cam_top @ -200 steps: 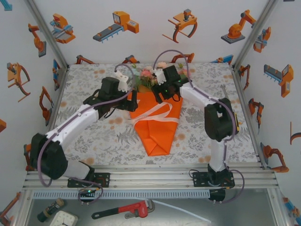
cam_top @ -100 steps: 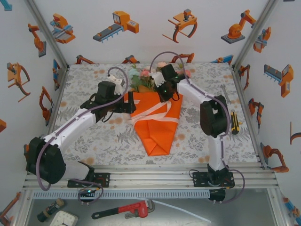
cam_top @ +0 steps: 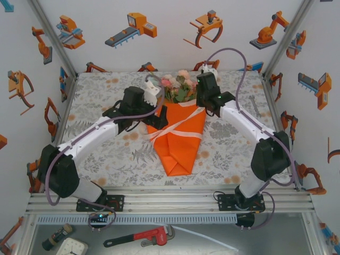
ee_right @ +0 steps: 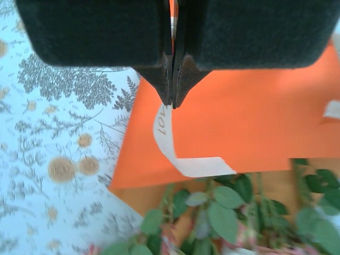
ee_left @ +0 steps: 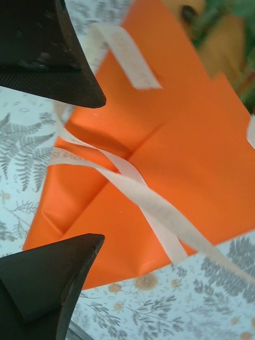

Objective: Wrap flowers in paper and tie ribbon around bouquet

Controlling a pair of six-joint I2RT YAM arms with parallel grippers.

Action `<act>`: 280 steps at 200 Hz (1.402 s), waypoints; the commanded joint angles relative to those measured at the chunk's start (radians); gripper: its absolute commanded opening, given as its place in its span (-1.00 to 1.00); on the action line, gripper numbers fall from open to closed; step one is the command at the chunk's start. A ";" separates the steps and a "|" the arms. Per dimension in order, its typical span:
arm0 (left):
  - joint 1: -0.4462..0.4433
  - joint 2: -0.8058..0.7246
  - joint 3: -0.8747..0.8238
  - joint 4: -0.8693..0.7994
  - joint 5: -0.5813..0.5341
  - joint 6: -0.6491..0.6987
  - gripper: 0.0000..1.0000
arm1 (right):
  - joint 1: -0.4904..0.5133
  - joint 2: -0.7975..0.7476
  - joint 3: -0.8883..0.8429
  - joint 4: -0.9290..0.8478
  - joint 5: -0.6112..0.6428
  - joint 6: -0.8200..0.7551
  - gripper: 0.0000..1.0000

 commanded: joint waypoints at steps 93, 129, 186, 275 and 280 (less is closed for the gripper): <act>-0.241 0.409 0.178 0.162 0.010 0.601 0.68 | -0.246 -0.219 -0.159 -0.076 -0.255 0.158 -0.01; -0.256 0.507 0.233 0.245 0.069 0.508 0.54 | -0.300 -0.369 -0.308 -0.071 -0.265 0.166 -0.01; -0.217 0.576 0.288 0.372 0.234 0.177 -0.23 | -0.307 -0.446 -0.404 -0.044 -0.346 0.160 -0.01; -0.153 0.599 0.342 0.291 0.144 0.076 -0.47 | -0.153 -0.407 -0.643 0.418 -0.578 -0.123 0.14; -0.151 0.610 0.361 0.262 0.130 0.075 -0.48 | -0.144 -0.391 -0.650 0.441 -0.589 -0.152 0.15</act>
